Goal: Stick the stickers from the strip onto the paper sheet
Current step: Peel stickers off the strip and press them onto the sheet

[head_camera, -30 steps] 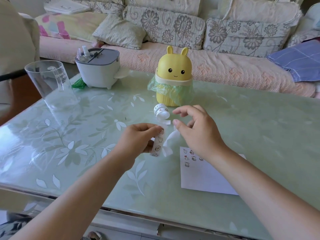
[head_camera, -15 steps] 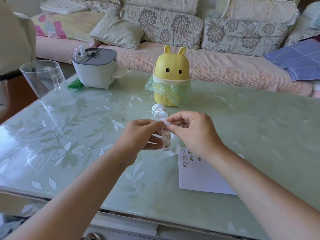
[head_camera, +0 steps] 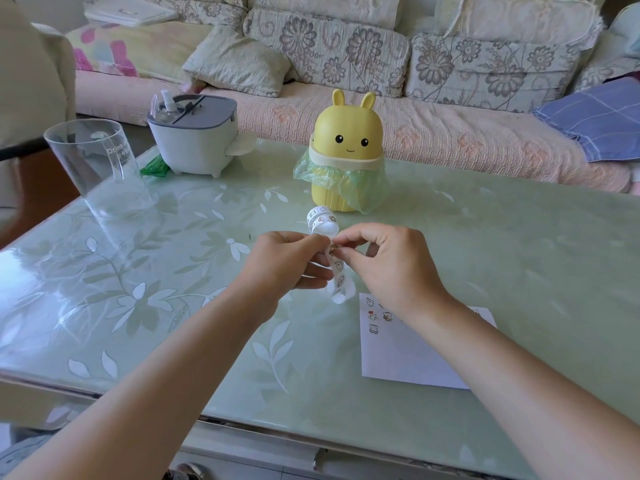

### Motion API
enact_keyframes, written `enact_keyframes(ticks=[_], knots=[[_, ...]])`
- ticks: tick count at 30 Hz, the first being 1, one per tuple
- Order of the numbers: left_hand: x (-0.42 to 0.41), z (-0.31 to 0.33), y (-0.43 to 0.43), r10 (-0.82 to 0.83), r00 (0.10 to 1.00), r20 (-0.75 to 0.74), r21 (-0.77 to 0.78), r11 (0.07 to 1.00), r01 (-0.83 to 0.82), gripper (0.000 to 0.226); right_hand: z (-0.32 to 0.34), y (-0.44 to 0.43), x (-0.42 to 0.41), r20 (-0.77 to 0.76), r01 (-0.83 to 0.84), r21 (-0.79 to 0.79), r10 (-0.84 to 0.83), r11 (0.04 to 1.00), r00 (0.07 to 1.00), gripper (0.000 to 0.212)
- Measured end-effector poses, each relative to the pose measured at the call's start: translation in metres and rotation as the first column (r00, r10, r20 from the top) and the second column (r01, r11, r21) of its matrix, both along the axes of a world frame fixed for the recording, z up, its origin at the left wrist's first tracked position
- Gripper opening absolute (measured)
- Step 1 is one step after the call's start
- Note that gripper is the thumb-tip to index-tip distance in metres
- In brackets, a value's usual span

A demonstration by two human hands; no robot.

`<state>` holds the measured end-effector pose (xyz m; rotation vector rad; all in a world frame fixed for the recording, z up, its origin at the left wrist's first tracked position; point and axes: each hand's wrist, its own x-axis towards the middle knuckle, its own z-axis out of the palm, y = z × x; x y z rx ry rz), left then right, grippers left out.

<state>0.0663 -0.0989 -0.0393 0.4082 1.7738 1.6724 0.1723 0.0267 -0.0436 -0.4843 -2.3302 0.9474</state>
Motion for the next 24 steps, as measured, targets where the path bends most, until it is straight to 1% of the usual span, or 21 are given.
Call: enact_keyframes(ticks=[6,9,12,13,14,15,16,17,19,20,22,24], knots=[[0.000,0.004,0.004,0.019,1.000,0.000,-0.014,1.000,-0.019,0.016,-0.001,0.005,-0.003,-0.031,-0.009,0.036,0.010,0.999,0.999,0.009],[0.000,0.005,0.008,0.037,0.999,-0.008,-0.015,0.999,-0.037,0.015,0.001,0.007,-0.004,-0.021,-0.003,0.045,0.004,0.999,1.000,0.016],[-0.002,0.002,0.011,0.060,0.997,-0.037,-0.027,0.998,-0.061,0.015,0.003,0.007,-0.005,-0.012,-0.015,-0.009,0.014,1.000,1.000,0.019],[-0.003,-0.001,0.012,0.063,0.996,-0.069,-0.051,0.996,-0.067,0.016,0.003,0.007,-0.005,0.005,-0.017,-0.051,0.017,0.999,1.000,0.017],[-0.006,-0.004,0.012,0.058,0.989,-0.137,-0.098,0.993,-0.072,0.017,0.003,0.008,-0.005,0.038,-0.013,-0.099,0.017,0.995,0.999,0.014],[-0.009,-0.009,0.013,0.037,0.969,-0.243,-0.171,0.982,-0.080,0.019,0.002,0.009,-0.005,0.078,-0.005,-0.156,0.017,0.988,0.997,0.010],[-0.012,-0.014,0.013,-0.003,0.931,-0.366,-0.255,0.962,-0.097,0.022,0.000,0.011,-0.004,0.109,-0.001,-0.221,0.025,0.975,0.994,0.007],[-0.015,-0.018,0.012,-0.051,0.873,-0.485,-0.334,0.933,-0.131,0.024,-0.002,0.014,-0.003,0.127,0.002,-0.291,0.037,0.957,0.991,0.005],[-0.018,-0.026,0.011,-0.162,0.735,-0.658,-0.450,0.867,-0.212,0.025,-0.005,0.018,0.000,0.167,0.025,-0.399,0.046,0.917,0.985,0.004],[-0.018,-0.029,0.010,-0.216,0.675,-0.705,-0.486,0.841,-0.239,0.025,-0.007,0.020,0.002,0.192,0.045,-0.431,0.043,0.901,0.980,0.004],[-0.017,-0.033,0.009,-0.286,0.595,-0.751,-0.520,0.812,-0.265,0.019,-0.011,0.023,0.007,0.226,0.076,-0.458,0.034,0.886,0.973,0.006],[-0.013,-0.035,0.009,-0.309,0.530,-0.790,-0.501,0.823,-0.267,0.014,-0.015,0.028,0.012,0.243,0.099,-0.481,0.024,0.871,0.970,0.008]])
